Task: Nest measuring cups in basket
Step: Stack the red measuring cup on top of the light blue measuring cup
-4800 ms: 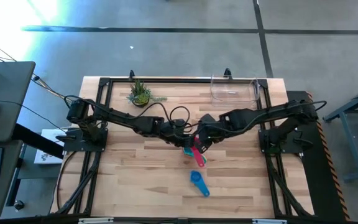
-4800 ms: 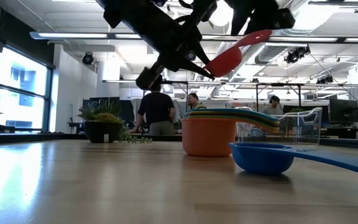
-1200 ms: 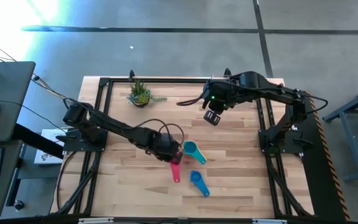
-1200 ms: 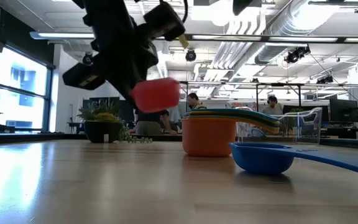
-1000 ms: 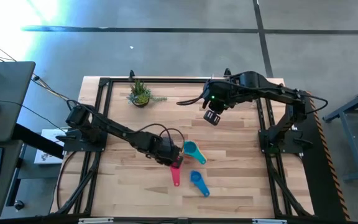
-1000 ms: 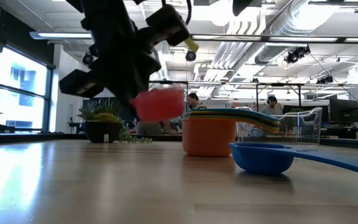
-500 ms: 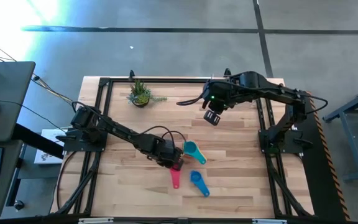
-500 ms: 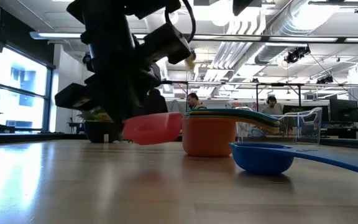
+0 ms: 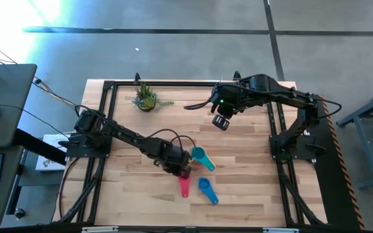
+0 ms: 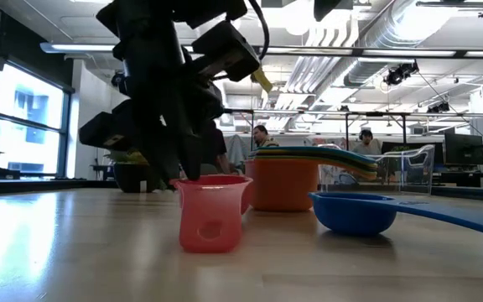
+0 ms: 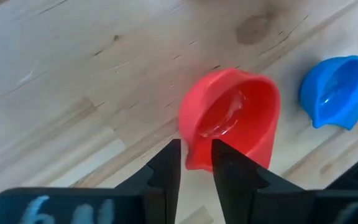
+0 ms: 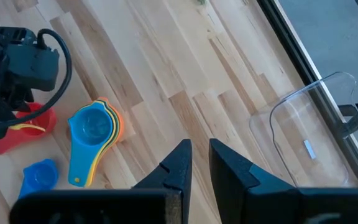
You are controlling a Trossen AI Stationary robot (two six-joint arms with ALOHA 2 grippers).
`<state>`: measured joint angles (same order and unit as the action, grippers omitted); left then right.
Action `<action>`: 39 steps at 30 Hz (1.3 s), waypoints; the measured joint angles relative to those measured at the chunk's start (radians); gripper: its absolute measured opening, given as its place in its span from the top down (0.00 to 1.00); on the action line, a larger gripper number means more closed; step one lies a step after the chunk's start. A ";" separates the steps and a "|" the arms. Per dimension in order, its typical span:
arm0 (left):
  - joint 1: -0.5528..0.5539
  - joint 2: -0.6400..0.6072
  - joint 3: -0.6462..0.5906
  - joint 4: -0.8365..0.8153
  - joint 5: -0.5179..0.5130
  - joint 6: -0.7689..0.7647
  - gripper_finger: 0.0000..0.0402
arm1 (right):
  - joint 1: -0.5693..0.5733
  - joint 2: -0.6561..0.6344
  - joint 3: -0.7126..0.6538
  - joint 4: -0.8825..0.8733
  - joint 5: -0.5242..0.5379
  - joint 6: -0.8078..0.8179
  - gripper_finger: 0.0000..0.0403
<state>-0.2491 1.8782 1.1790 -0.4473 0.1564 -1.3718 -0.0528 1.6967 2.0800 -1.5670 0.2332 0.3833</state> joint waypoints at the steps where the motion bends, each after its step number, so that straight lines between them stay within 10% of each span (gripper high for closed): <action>1: 0.002 0.000 0.000 0.000 0.008 0.009 0.79 | 0.000 0.000 0.000 0.000 0.000 0.001 0.88; 17: 0.026 -0.028 0.002 -0.013 0.162 0.160 0.76 | 0.098 0.000 0.000 -0.003 -0.088 0.258 0.88; 39: -0.068 -0.510 0.000 -0.458 -0.151 0.389 0.76 | 0.447 0.122 0.000 0.128 -0.003 0.921 0.88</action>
<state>-0.3173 1.3682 1.1792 -0.9054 0.0053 -0.9824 0.3946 1.8185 2.0796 -1.4391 0.2306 1.3038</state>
